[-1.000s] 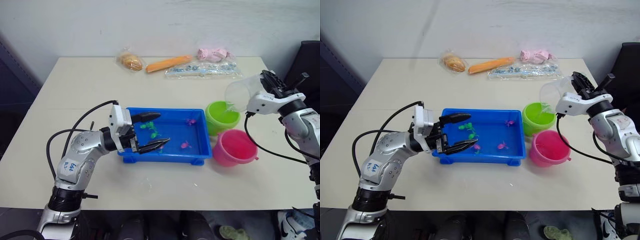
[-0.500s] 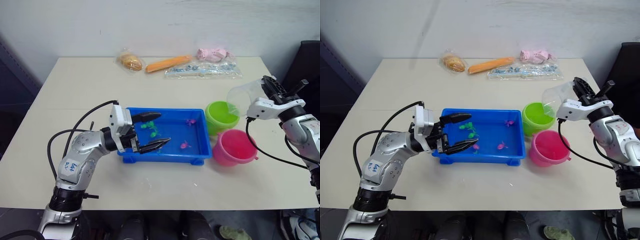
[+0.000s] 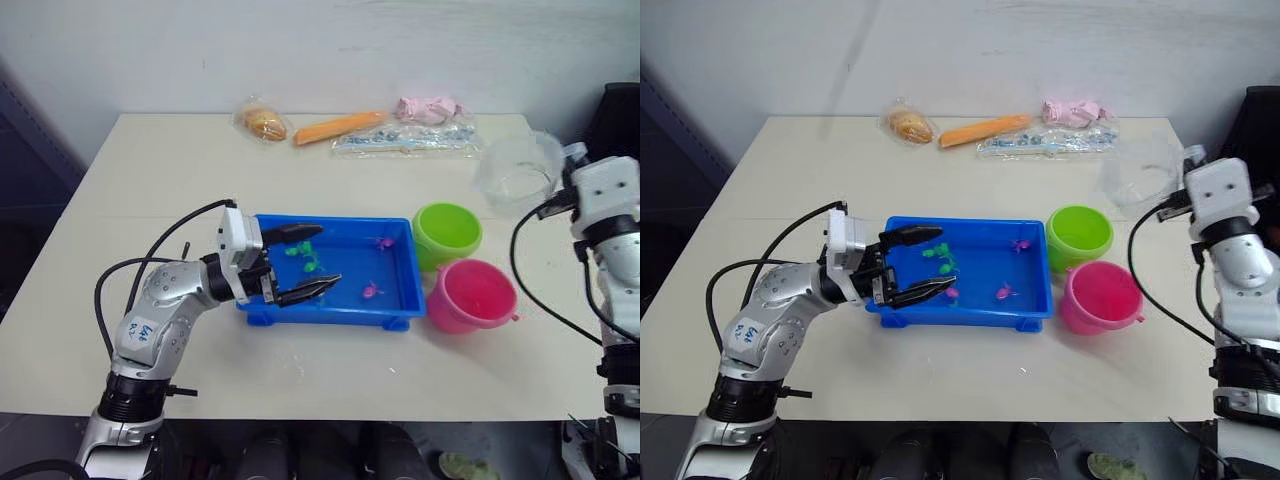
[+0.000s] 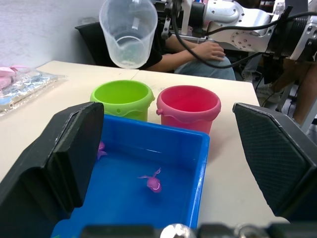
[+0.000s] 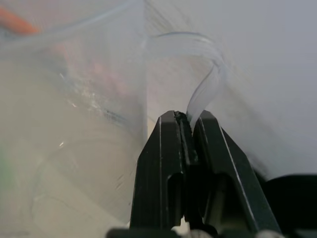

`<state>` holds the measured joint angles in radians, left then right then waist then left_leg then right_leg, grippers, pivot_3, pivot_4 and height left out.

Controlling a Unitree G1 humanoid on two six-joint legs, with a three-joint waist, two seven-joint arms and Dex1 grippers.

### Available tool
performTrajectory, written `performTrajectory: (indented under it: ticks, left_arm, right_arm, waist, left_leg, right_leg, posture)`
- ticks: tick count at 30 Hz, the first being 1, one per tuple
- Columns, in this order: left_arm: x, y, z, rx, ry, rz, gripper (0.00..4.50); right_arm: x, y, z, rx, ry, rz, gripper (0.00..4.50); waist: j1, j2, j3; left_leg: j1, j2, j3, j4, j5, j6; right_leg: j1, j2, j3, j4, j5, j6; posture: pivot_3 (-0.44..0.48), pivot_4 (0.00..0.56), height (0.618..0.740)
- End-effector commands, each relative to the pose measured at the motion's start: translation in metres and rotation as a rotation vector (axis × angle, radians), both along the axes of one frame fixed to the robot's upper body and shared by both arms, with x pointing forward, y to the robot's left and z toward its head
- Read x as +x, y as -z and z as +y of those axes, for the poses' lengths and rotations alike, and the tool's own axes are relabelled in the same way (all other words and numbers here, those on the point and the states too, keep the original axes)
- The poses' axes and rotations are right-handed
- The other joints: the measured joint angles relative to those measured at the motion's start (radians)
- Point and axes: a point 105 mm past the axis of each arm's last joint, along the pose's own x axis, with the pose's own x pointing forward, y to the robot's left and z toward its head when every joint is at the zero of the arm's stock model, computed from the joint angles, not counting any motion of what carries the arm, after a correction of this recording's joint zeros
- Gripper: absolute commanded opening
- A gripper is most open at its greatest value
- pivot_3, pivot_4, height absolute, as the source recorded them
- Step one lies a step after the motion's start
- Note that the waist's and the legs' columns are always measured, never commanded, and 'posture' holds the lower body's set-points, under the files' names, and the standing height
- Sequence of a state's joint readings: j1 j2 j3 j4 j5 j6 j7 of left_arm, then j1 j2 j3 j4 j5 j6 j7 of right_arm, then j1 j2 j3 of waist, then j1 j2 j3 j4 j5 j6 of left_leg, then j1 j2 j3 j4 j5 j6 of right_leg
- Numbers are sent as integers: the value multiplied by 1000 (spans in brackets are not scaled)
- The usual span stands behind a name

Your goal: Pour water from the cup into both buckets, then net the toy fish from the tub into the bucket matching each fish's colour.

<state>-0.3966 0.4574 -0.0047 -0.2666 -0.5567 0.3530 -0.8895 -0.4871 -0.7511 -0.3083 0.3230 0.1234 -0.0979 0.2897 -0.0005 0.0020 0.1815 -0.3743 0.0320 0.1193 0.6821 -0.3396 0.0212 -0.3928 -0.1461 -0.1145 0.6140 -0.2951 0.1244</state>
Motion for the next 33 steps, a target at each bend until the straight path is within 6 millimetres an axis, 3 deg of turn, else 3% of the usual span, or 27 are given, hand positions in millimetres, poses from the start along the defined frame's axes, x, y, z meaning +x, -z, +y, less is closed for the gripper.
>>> performTrajectory:
  ticks: [1, 6, 11, 18, 28, 33]
  left_arm:
    - [-10, -17, -2, -4, 64, -47, 4500]
    - [-22, -18, -7, 32, 163, -37, 4500]
    - [-28, -14, -14, 37, 207, -17, 4500]
    - [-28, -13, -20, 21, 224, -1, 4500]
    - [-28, -17, -19, 14, 230, 0, 4500]
    - [-28, -17, -15, 28, 219, -1, 4500]
  right_arm:
    - [-21, -15, -30, 317, 0, -34, 79]
    - [-42, 11, -55, 585, 40, 42, 79]
    - [-57, 56, -70, 637, 145, 102, 79]
    - [-55, 101, -71, 675, 233, 145, 79]
    - [-44, 137, -63, 678, 257, 184, 79]
    - [-48, 150, -62, 687, 282, 192, 79]
  waist:
    - [1, 0, 0]
    - [0, 0, 0]
    - [-1, 0, 0]
    - [-5, 1, 0]
    - [-4, 1, 0]
    - [-4, 1, 0]
  left_leg:
    - [0, 0, 0, 0, 0, 0]
    - [0, 0, -1, 0, 0, 0]
    - [0, -1, 1, 0, 0, 1]
    - [1, -1, 2, 0, 0, 1]
    - [2, -1, 2, 0, 0, 0]
    - [2, -1, 2, 0, 0, 0]
  right_leg:
    - [0, 0, 0, 0, 0, 0]
    - [0, 0, -1, 0, 0, 0]
    - [0, 0, 0, 0, 0, 0]
    - [-1, 0, 2, 1, 0, 0]
    - [-1, 1, 3, 2, 0, 0]
    - [-1, 1, 3, 2, 0, 0]
  posture:
    - [0, 150, 740]
    - [0, 150, 740]
    - [0, 150, 740]
    - [0, 150, 740]
    - [0, 150, 740]
    - [0, 150, 740]
